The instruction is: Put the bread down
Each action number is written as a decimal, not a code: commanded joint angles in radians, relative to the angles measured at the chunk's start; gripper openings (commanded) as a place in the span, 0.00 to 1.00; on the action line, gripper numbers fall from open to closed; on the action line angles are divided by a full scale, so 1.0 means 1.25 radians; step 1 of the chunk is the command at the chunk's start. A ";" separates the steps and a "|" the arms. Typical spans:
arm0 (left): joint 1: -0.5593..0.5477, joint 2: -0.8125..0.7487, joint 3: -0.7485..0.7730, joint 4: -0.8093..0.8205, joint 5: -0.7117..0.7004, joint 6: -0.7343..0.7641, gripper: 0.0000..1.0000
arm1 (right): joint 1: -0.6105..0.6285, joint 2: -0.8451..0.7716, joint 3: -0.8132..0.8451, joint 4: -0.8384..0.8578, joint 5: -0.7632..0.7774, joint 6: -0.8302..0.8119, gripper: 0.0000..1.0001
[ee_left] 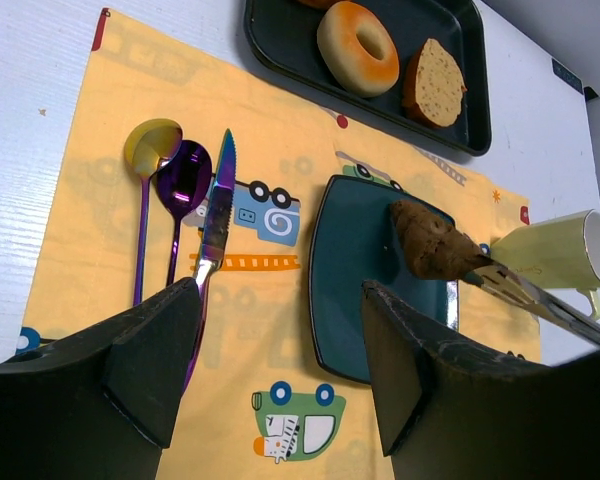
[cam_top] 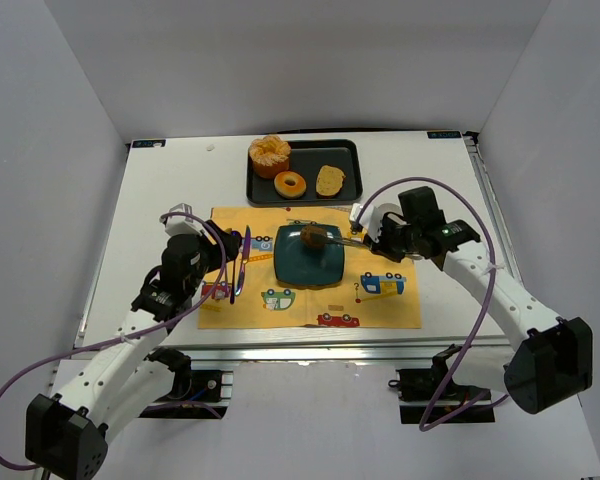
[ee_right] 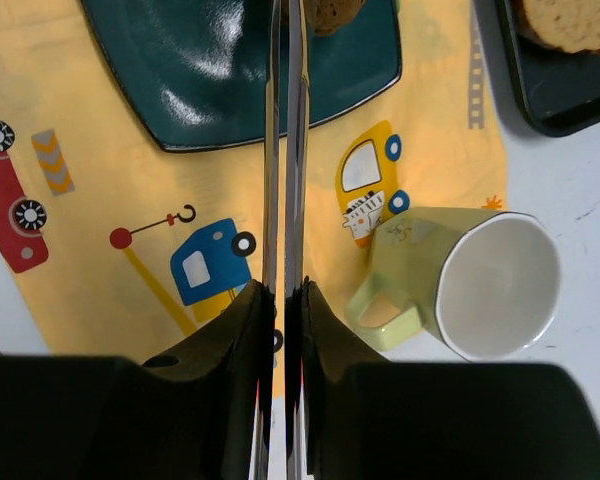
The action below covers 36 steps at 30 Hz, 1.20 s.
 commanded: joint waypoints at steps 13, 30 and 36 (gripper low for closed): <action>0.001 -0.031 0.009 0.004 -0.003 -0.001 0.75 | 0.005 -0.061 -0.017 -0.052 -0.105 -0.030 0.50; 0.001 -0.019 0.021 0.008 0.006 0.004 0.75 | -0.026 0.049 0.129 0.103 0.008 0.019 0.30; 0.001 -0.038 0.015 0.010 0.001 -0.004 0.75 | -0.041 0.255 0.263 0.126 0.121 -0.116 0.22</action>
